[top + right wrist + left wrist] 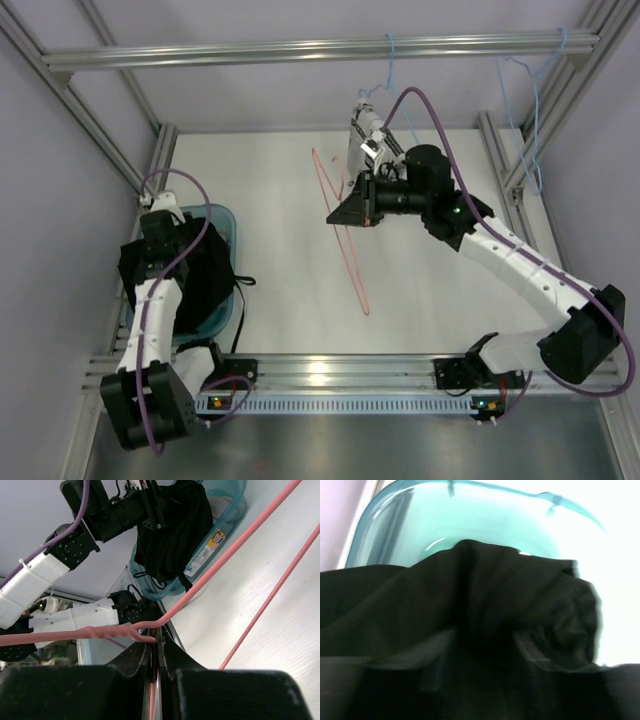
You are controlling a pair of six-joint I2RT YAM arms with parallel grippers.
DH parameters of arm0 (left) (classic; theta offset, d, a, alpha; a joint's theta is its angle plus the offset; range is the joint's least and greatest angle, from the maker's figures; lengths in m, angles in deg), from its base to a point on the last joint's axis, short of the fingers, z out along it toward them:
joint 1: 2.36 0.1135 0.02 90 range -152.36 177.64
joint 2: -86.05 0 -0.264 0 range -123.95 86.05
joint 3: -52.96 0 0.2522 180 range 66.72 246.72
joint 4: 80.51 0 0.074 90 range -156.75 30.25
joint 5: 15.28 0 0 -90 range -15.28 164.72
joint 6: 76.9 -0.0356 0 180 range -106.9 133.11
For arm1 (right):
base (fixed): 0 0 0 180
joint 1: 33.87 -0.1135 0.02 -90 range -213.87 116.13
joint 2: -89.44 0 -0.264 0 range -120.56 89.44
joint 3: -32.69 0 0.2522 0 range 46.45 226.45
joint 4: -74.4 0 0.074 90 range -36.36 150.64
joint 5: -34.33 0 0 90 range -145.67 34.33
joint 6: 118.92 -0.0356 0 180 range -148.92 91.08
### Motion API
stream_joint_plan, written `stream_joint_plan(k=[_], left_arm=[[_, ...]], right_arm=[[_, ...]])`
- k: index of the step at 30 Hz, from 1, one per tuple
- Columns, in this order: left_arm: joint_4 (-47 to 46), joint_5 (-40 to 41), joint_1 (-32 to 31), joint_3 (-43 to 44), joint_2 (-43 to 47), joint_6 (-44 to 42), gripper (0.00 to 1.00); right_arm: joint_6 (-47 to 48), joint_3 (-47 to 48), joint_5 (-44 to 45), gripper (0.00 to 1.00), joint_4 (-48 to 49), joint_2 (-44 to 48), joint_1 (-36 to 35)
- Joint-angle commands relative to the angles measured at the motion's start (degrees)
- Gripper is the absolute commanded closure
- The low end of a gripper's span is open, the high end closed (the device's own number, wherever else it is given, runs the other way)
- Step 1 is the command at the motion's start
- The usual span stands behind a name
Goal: Remove the trousers from the hanger
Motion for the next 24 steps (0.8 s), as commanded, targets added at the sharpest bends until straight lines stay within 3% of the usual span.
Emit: stream_joint_plan(k=[1,5,9,10,13,20,24], left_arm=[[2.95,-7.21,0.32,3.62,6.06,1.85,0.41],[7.79,-21.18,0.32,7.40,15.55,-1.31,0.17],[8.06,-42.00,0.23,10.92,24.08,-7.80,0.10],[8.06,-50.92,0.32,11.88,24.45,-8.69,0.07],[8.06,-62.21,0.23,15.40,24.27,-11.85,0.04],[7.89,-76.47,0.23,16.29,24.62,-30.81,0.05],[7.89,-78.16,0.23,16.46,24.63,-38.74,0.05]], right_arm=[[4.05,2.65,-2.29,1.00,-0.40,5.00,-0.58],[5.81,1.68,-5.19,1.00,-0.84,6.94,-0.58],[8.97,1.15,-9.32,1.00,-2.42,7.91,-1.02],[10.28,0.98,-10.98,1.00,-3.47,8.00,-1.37],[13.27,1.24,-13.19,1.00,-5.66,7.56,-2.51],[17.76,5.62,-13.90,1.00,-8.57,3.00,-7.34],[17.86,8.70,-14.16,1.00,-8.58,-1.13,-8.84]])
